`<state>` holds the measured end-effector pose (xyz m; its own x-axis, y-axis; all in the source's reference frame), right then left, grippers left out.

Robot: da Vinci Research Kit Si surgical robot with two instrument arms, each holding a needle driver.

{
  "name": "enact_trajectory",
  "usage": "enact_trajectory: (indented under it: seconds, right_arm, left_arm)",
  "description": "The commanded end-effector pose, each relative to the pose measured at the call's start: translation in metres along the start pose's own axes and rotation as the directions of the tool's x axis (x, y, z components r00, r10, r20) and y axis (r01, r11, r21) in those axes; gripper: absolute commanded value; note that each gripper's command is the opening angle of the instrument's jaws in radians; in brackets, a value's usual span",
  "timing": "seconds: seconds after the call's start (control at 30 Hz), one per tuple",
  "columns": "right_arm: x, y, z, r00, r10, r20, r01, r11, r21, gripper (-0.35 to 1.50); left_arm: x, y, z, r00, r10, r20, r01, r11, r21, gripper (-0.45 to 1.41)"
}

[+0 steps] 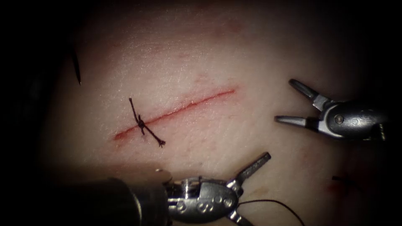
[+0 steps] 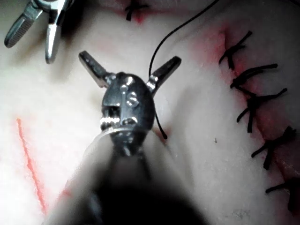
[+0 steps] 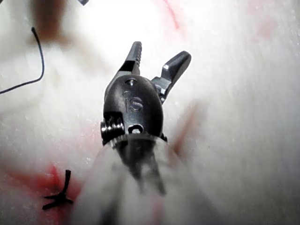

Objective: Wound Closure

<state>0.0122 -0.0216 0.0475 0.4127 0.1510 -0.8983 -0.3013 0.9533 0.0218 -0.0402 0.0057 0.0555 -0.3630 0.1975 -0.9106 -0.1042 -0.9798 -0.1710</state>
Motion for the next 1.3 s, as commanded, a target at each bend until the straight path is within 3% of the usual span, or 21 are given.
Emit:
enact_trajectory:
  seconds: [0.03,0.13,0.17,0.2,0.27,0.3,0.33,0.37,0.43,0.6,0.67,0.97,1.3]
  right_arm:
    - [-0.0005,-0.0011,0.0006,1.0,0.0,-0.001,0.0,1.0,0.003,1.25]
    - [-0.0006,-0.0013,0.0008,1.0,-0.007,-0.014,0.008,1.0,0.009,1.25]
    - [-0.0004,-0.0016,0.001,1.0,-0.008,-0.029,0.008,1.0,0.016,1.2]
    - [-0.0004,-0.0016,0.001,1.0,-0.008,-0.029,0.008,1.0,0.016,1.2]
    - [0.0,-0.0023,0.0017,0.999,-0.009,-0.045,0.01,0.999,0.03,1.16]
    - [0.0,-0.0023,0.0017,0.999,-0.009,-0.045,0.01,0.999,0.03,1.16]
    - [0.0003,-0.0028,0.0023,0.999,-0.01,-0.05,0.012,0.999,0.041,1.16]
    - [0.0003,-0.0028,0.0023,0.999,-0.01,-0.05,0.012,0.999,0.041,1.16]
    - [0.0008,-0.0038,0.0036,0.998,-0.013,-0.068,0.017,0.998,0.057,1.16]
    - [0.0014,-0.0054,0.0057,0.996,-0.014,-0.084,0.021,0.997,0.08,1.16]
    - [0.0018,-0.0061,0.0067,0.995,-0.011,-0.102,0.02,0.996,0.087,1.15]
    - [0.002,-0.0066,0.0077,0.994,-0.007,-0.105,0.016,0.996,0.089,1.11]
    - [0.0021,-0.0069,0.0077,0.994,-0.003,-0.107,0.013,0.996,0.09,1.09]
  left_arm:
    - [-0.0006,0.0009,-0.0001,1.0,0.006,0.005,-0.006,1.0,0.0,1.36]
    - [-0.0013,0.0019,-0.0034,0.999,0.007,0.038,-0.008,1.0,0.018,1.31]
    - [-0.0018,0.0023,-0.0058,0.998,0.022,0.058,-0.024,0.999,0.034,1.28]
    - [-0.0018,0.0023,-0.0058,0.998,0.022,0.058,-0.024,0.999,0.034,1.28]
    - [-0.0025,0.0021,-0.0087,0.99,0.077,0.122,-0.093,0.988,0.124,1.13]
    - [-0.0025,0.0021,-0.0087,0.99,0.077,0.122,-0.093,0.988,0.124,1.13]
    - [-0.0028,0.0014,-0.01,0.982,0.092,0.166,-0.123,0.974,0.19,0.98]
    - [-0.0028,0.0014,-0.01,0.982,0.092,0.166,-0.123,0.974,0.19,0.98]
    - [-0.0035,-0.0003,-0.0111,0.975,0.106,0.194,-0.158,0.948,0.276,0.95]
    - [-0.0055,-0.0026,-0.0111,0.958,0.137,0.25,-0.217,0.92,0.327,0.93]
    - [-0.0069,-0.0037,-0.0111,0.948,0.168,0.272,-0.263,0.894,0.363,0.83]
    - [-0.0082,-0.0038,-0.0105,0.939,0.196,0.284,-0.293,0.886,0.359,0.63]
    - [-0.0095,-0.0042,-0.0099,0.923,0.221,0.315,-0.328,0.88,0.344,0.53]
